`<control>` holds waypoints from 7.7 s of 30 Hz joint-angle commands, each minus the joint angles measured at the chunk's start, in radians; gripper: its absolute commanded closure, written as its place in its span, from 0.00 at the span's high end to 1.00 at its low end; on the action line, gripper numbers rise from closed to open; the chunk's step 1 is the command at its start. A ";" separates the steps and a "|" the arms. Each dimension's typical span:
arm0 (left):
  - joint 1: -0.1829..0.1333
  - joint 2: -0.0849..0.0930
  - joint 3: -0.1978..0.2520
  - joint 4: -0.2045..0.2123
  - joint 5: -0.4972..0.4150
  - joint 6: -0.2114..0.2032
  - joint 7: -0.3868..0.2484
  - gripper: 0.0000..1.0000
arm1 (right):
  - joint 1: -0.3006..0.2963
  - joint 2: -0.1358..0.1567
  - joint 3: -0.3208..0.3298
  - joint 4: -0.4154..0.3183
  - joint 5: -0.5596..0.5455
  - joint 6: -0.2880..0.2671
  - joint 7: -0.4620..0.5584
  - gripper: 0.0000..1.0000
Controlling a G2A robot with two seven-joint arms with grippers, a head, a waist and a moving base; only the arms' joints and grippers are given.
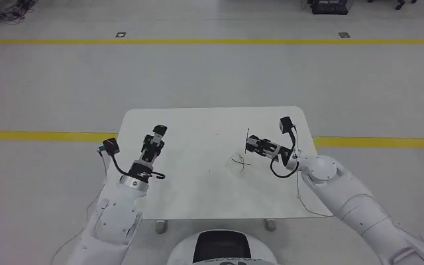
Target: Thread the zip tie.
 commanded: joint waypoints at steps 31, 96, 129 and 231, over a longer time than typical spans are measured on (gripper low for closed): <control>-0.025 -0.005 0.298 -0.079 0.920 0.011 0.028 1.00 | -0.055 -0.017 0.065 -0.035 0.038 0.046 -0.025 0.00; -0.825 0.219 0.881 -0.029 1.435 -0.141 -0.589 1.00 | -0.058 -0.054 0.140 0.020 0.182 0.197 0.088 0.00; -1.112 0.229 1.221 0.020 1.435 -0.007 -0.643 1.00 | -0.088 -0.094 0.117 -0.019 0.329 0.298 0.011 0.00; -1.178 0.183 1.242 0.172 1.435 -0.080 -0.593 0.10 | -0.210 -0.154 0.229 -0.142 0.236 0.399 0.022 0.00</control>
